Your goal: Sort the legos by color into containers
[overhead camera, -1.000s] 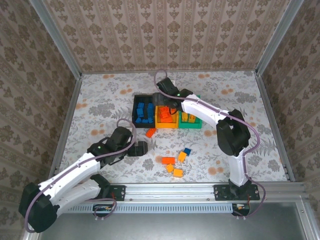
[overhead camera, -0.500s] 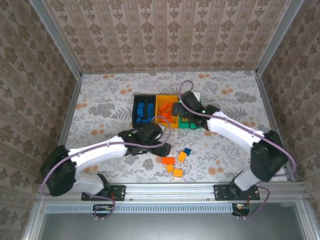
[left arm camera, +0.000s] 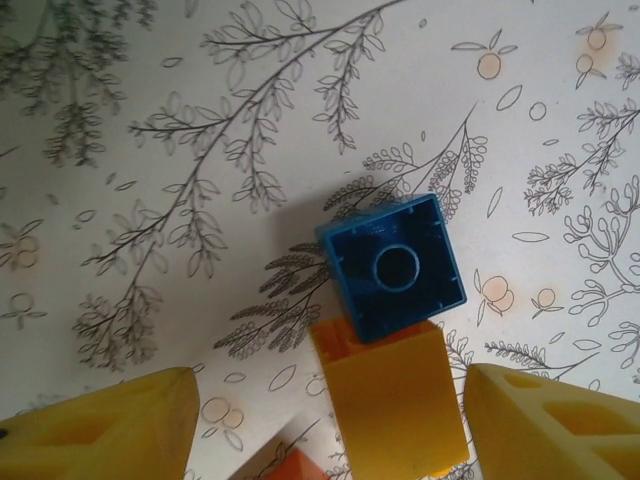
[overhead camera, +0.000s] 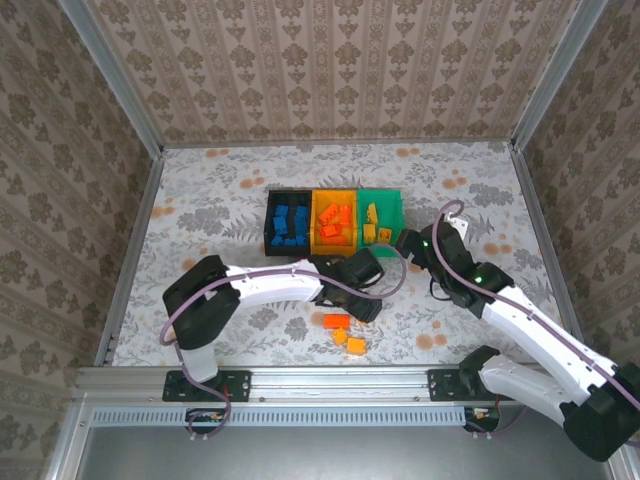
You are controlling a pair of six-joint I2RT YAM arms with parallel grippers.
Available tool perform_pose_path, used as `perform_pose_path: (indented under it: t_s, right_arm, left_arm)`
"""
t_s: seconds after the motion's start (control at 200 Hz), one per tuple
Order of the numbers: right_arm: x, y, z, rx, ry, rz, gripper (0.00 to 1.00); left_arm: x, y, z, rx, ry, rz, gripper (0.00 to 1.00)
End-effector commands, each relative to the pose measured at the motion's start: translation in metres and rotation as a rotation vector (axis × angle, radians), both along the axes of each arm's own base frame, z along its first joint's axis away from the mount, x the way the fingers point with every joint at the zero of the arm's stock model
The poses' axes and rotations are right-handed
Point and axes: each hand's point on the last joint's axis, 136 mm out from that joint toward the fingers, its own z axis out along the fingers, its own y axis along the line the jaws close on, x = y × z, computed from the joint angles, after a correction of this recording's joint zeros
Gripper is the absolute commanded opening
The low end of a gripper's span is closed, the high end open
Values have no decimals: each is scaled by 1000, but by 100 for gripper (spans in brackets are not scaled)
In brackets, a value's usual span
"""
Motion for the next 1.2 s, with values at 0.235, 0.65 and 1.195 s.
perform_pose_path:
  t_s: [0.235, 0.65, 1.195]
  right_arm:
    - [-11, -24, 2, -30, -14, -73, 98]
    - [-20, -30, -20, -24, 24, -97, 98]
    - [-34, -31, -66, -17, 110, -98, 98]
  left_arm:
    - [-17, 10, -26, 144, 43, -46, 48]
    - [34, 6, 60, -65, -75, 57, 30]
    - [205, -60, 98, -254, -206, 232, 40]
